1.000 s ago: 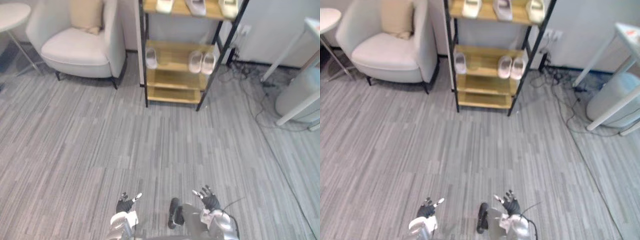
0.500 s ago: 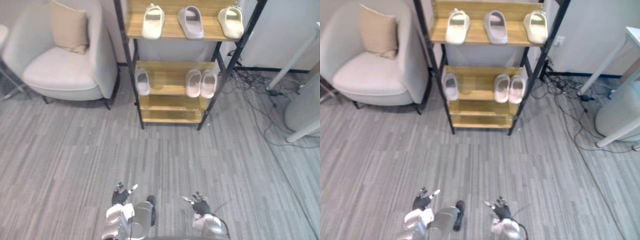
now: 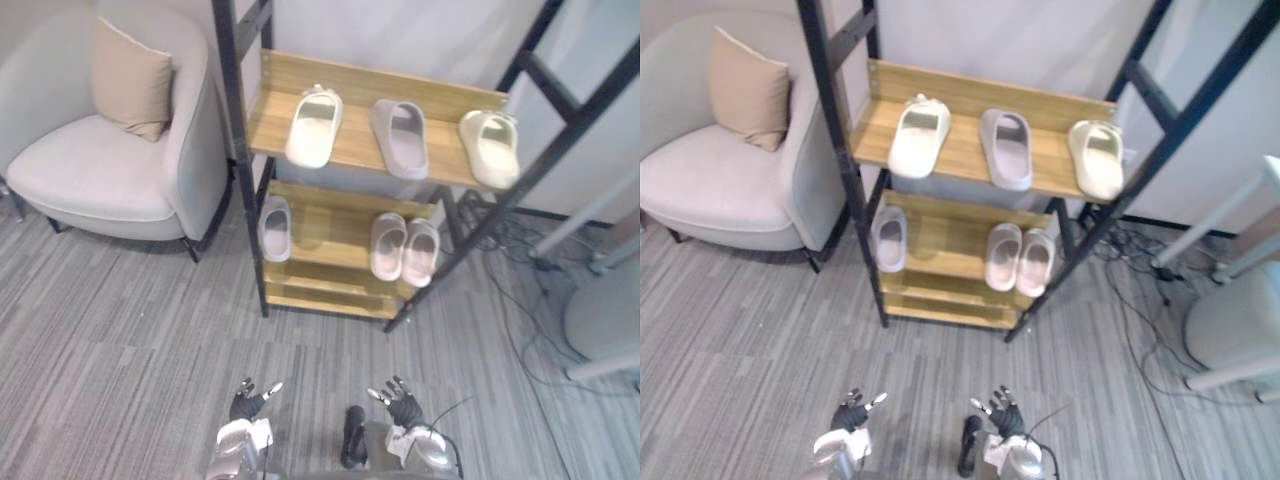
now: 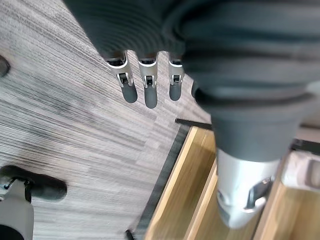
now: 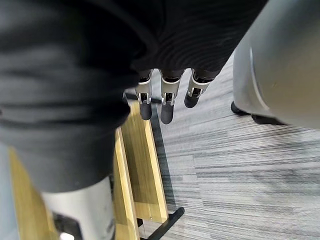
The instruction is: Organize the slippers on the shoe rack
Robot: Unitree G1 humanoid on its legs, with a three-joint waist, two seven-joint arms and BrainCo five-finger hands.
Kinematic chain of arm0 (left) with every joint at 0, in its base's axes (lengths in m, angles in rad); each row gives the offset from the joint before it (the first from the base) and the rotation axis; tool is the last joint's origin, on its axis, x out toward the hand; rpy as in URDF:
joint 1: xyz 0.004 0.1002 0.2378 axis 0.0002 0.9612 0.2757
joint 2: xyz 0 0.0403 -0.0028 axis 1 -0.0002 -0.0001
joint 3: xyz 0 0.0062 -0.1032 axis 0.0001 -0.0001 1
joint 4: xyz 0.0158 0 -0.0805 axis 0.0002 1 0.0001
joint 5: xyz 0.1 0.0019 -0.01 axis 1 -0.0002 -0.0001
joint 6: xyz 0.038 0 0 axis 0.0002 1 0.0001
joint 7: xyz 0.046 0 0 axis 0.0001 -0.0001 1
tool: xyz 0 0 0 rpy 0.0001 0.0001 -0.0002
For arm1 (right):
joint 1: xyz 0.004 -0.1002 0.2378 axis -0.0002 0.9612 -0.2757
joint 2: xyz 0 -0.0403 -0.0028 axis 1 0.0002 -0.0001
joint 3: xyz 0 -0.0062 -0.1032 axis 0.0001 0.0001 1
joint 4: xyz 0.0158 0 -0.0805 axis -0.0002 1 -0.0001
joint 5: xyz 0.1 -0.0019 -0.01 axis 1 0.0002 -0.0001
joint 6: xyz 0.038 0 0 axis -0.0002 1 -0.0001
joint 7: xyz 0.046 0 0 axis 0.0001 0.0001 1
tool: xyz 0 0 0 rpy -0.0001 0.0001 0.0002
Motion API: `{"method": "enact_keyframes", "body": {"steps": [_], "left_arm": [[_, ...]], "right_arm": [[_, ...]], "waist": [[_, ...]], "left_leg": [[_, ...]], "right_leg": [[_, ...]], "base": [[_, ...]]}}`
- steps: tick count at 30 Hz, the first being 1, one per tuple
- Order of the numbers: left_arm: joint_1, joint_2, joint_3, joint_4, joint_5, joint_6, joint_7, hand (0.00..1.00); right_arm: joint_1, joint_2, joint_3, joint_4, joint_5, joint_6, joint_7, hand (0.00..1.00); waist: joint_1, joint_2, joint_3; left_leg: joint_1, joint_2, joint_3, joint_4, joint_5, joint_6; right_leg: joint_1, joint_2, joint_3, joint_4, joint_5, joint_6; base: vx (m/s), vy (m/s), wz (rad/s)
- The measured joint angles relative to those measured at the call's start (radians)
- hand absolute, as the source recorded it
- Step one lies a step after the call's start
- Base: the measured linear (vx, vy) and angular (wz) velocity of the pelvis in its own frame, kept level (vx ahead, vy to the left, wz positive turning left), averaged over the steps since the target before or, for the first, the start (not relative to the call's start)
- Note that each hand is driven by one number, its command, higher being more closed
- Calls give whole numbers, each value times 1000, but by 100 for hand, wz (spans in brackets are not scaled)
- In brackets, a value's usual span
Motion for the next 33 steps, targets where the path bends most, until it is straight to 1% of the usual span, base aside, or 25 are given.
{"method": "enact_keyframes", "body": {"steps": [2,3,4,5,6,7,8,9,10,11,12,13,15,17,20,21,22,24,25,26,27,28,29,30,33], "left_arm": [[-12,-1,22,5,0,2,-6,0],[-14,0,39,1,-1,4,-4,0],[-10,3,39,-1,-1,2,-4,0],[-15,8,30,-14,-2,0,-4,0],[-12,5,18,-34,-3,-2,-5,0],[-12,5,2,-42,-4,-3,-8,0],[-12,4,-20,-41,-4,-2,-11,0],[-11,4,-34,-41,-4,-1,-14,0],[-13,4,-53,-41,-2,0,-16,0],[-16,6,-50,-35,0,-1,-16,0],[-16,12,-53,-34,0,-2,-14,0],[-16,11,-57,-34,2,-3,-16,0],[-21,11,-57,-38,1,-3,-17,0],[-21,12,-50,-29,2,-3,-17,0],[-13,16,-50,-20,10,-2,-18,0],[-13,16,-50,-12,12,-2,-18,0],[-12,16,-50,-7,16,-2,-18,0],[-11,16,-50,-6,19,-3,-19,0],[-11,16,-49,-6,19,-3,-18,0],[-10,16,-48,-7,19,-4,-18,0],[-8,16,-41,-7,19,-4,-18,0],[-11,16,-26,-3,20,-4,-18,0],[-16,6,-19,10,20,-2,-18,0],[-13,2,-19,14,20,-2,-18,0],[-14,2,-19,38,20,-1,-18,0]], "right_arm": [[-5,-10,3,-3,1,-1,-1,0],[-6,-12,17,-4,2,-1,-3,0],[-4,-12,19,0,6,1,-5,0],[5,-8,19,4,11,4,-12,0],[10,-8,17,5,12,3,-15,0],[12,-7,11,5,18,3,-17,0],[9,-4,4,3,36,3,-18,0],[8,-3,-7,2,43,3,-17,0],[8,-4,-20,2,43,3,-18,0],[13,-3,-19,9,41,11,-20,0],[15,4,-17,9,40,11,-19,0],[22,7,-17,14,40,11,-19,0],[21,8,-12,22,38,14,-18,0],[21,11,-3,20,34,13,-14,0],[30,17,12,-4,-2,11,-6,0],[34,16,12,-6,-2,9,-2,0],[39,16,11,-5,-2,8,-1,0],[43,16,10,0,-2,8,0,0],[41,15,9,1,-3,8,0,0],[40,16,10,4,-3,8,1,0],[40,16,17,6,-3,9,2,0],[39,17,23,15,-3,10,3,0],[34,14,22,24,-3,9,1,0],[33,4,22,26,-3,8,0,0],[25,-6,22,39,-2,9,-1,0]], "waist": [[-19,25,6],[-20,26,15],[-16,22,19],[-10,8,30],[-7,-1,32],[-3,-11,34],[-3,-7,29],[-3,-2,26],[-2,8,23],[6,15,12],[6,-9,8],[5,-24,11],[22,-30,12],[22,-29,12],[16,-30,13],[11,-31,11],[7,-39,7],[7,-48,0],[4,-46,-1],[4,-47,-3],[7,-55,-10],[9,-71,-19],[9,-42,-23],[5,-29,-27],[0,-9,-38]], "left_leg": [[-113,16,-15,238,38,-17],[-201,24,-15,423,98,-6],[-227,30,-6,488,95,-3],[-263,39,32,552,58,-30],[-285,43,68,548,39,-60],[-317,39,101,499,24,-69],[-350,25,121,421,18,-66],[-367,9,128,346,24,-60],[-393,-9,130,213,60,-38],[-403,-41,112,114,185,-13],[-373,-69,112,80,195,1],[-363,-78,118,78,190,10],[-326,-78,163,87,160,30],[-286,-74,200,72,138,44],[-210,-75,244,28,122,64],[-184,-75,241,24,116,68],[-167,-74,227,14,112,70],[-156,-71,191,-1,115,64],[-147,-65,170,-8,116,52],[-147,-58,162,-3,112,37],[-150,-60,155,-1,106,26],[-154,-67,144,-1,98,12],[-155,-39,132,-5,101,3],[-151,-20,127,-17,105,-4],[-127,10,112,-65,118,-26]], "right_leg": [[50,21,-47,-36,-40,-15],[112,30,-55,-86,-46,-25],[148,35,-57,-110,-48,-29],[232,34,-64,-151,-51,-34],[278,29,-64,-173,-51,-34],[310,23,-63,-195,-52,-34],[331,16,-62,-219,-52,-34],[337,14,-61,-234,-52,-33],[339,14,-50,-238,-58,-21],[343,12,-26,-234,-82,17],[346,-7,-12,-235,-89,30],[358,-23,-5,-234,-98,44],[372,-38,22,-212,-101,50],[348,-55,45,-131,-106,58],[198,-94,81,194,-100,82],[173,-102,90,270,-126,86],[171,-109,91,289,-147,89],[162,-119,90,242,-160,84],[161,-125,85,159,-156,79],[163,-121,85,70,-131,63],[166,-115,92,-18,-53,49],[168,-114,106,-66,-17,72],[199,-89,94,-113,-15,69],[214,-72,81,-149,-15,69],[251,-31,61,-215,-13,67]], "base": [[473,-317,52],[365,-237,38],[414,-212,34],[365,-188,19],[474,-230,9],[332,-128,-8],[250,-45,-16],[217,35,-31],[256,132,-43],[301,150,-31],[301,155,-4],[191,93,7],[142,147,-35],[75,144,-65],[81,120,-47],[130,8,15],[117,-24,41],[112,-88,64],[232,-182,56],[214,-171,35],[218,-180,13],[159,-165,3],[186,-221,-2],[210,-262,-7],[136,-181,0]]}}
